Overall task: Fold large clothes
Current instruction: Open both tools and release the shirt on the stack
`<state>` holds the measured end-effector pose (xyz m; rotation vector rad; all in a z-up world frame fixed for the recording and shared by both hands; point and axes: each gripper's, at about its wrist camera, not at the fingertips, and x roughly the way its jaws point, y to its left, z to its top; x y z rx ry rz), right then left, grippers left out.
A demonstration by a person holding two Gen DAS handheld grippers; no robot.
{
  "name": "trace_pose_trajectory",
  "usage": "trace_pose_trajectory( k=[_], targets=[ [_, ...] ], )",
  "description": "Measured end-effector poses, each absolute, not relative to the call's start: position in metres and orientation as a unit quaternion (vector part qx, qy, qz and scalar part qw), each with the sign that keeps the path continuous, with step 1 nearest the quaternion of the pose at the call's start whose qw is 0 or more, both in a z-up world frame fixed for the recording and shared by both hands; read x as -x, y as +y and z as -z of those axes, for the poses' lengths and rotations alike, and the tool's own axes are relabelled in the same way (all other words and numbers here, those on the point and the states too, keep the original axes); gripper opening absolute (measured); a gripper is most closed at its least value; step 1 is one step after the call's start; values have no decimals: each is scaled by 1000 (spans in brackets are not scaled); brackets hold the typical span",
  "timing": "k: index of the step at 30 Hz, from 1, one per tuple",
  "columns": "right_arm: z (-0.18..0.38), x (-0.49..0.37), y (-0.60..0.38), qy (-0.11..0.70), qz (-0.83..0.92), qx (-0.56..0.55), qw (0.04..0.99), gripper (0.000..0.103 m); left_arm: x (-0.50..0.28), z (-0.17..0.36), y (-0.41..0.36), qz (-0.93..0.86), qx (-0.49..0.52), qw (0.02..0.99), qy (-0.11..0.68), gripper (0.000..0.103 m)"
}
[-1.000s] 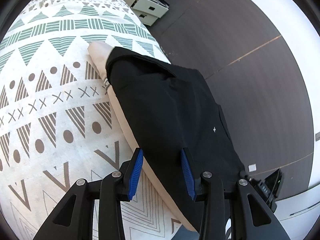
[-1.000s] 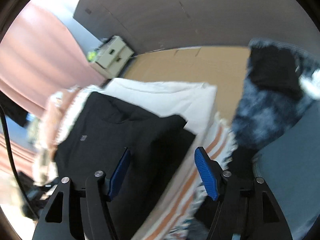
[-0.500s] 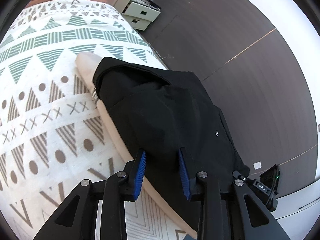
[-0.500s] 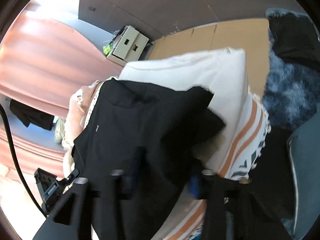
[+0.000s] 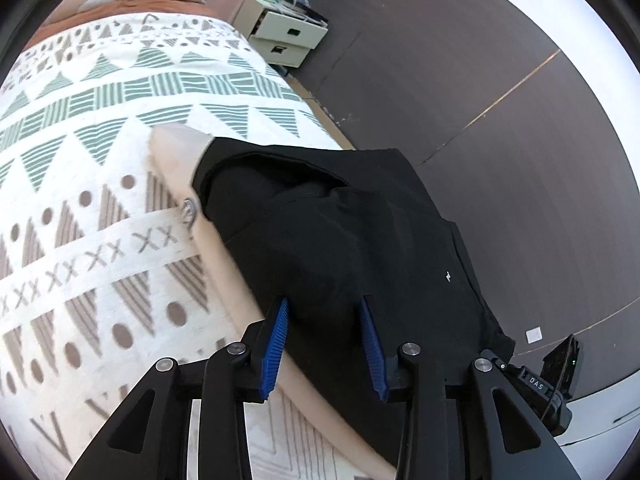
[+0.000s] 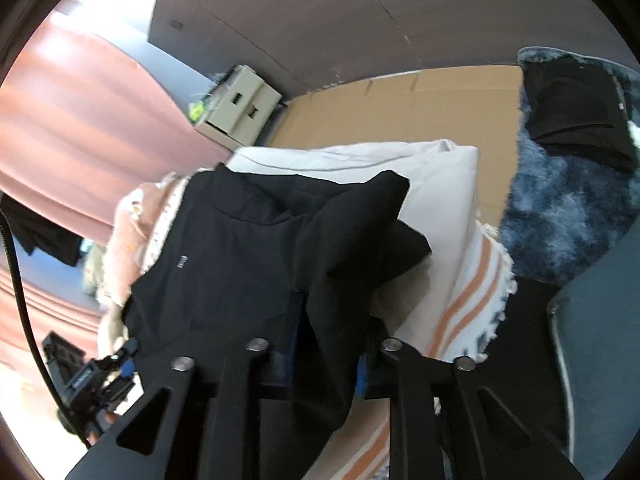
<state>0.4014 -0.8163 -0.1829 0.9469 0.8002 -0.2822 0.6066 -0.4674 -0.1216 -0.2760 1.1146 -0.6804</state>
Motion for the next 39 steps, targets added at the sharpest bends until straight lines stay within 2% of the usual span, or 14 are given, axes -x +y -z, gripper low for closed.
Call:
trace_pose_trajectory(
  k=[1,3,5,10,15,16,18,31,39],
  targets=[
    [179,-400,-813,378,136,-433,807,32,-604,118,-464,314,124,789,514,42],
    [172,-395,-807,386,141,-418,810,36,-598,111,-457,314,114,797,504,68],
    [165,-390,-801,391,140,-409,812,45,-587,101,-447,312,105,809,487,82],
    [143,-365,-780,391,158,-395,816,74,-560,70,-427,323,86,819,466,87],
    [108,-337,-756,383,185,-365,828,85,-527,35,-392,327,91,836,432,103],
    [102,-333,-750,383,186,-359,830,93,-520,27,-384,328,91,840,423,103],
    [90,-325,-740,390,192,-349,830,103,-507,12,-371,327,86,846,411,103],
    [27,-270,-667,345,198,-291,870,103,-404,-67,-270,308,38,893,325,103],
    [6,-248,-610,319,190,-243,896,103,-355,-86,-199,292,31,906,306,103]
  ],
)
